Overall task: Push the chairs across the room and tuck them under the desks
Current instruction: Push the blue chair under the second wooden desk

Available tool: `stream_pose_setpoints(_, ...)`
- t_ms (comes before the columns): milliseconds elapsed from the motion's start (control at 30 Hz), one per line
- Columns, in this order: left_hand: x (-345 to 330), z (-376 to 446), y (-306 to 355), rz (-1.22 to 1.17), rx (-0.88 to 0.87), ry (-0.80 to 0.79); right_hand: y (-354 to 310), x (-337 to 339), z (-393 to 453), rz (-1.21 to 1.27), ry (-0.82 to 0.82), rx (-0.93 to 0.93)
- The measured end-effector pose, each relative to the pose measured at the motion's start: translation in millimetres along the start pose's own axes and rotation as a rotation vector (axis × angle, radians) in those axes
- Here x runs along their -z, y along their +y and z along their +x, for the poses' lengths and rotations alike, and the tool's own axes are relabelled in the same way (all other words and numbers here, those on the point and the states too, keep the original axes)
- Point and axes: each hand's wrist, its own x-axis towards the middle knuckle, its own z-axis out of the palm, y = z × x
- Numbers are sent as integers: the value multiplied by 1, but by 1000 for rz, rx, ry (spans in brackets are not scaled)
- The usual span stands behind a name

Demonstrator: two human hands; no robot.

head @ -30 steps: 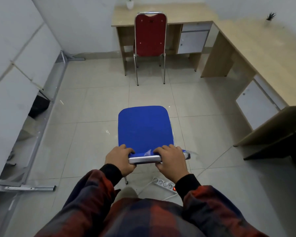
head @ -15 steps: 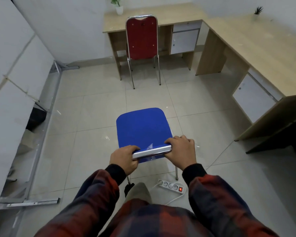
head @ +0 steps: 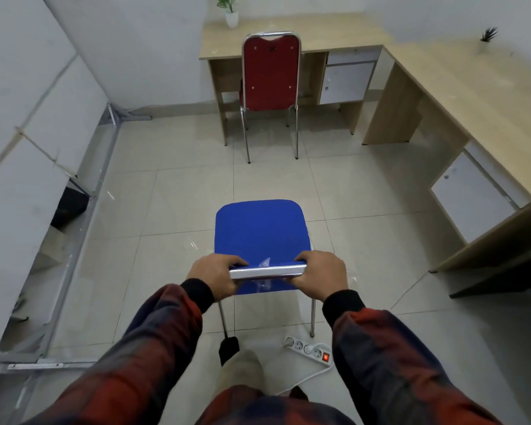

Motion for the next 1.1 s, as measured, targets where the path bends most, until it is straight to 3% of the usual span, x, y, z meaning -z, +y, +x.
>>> stream_pose_setpoints(200,28,8,-49,66,113,-15,-52,-26,7,1,-1,-11)
stream_pose_setpoints(333,24,5,-54,62,141,12,-51,-30,6,-21,12,32)
stream_pose_setpoints(633,17,11,-57,66,88,86,-36,-23,20,54,-33,146)
stream_pose_setpoints(767,15,20,-66,62,27,90,-32,-30,23,74,37,152)
stream_pose_setpoints(1100,42,65,-90,60,48,80,-60,-24,67,114,32,111)
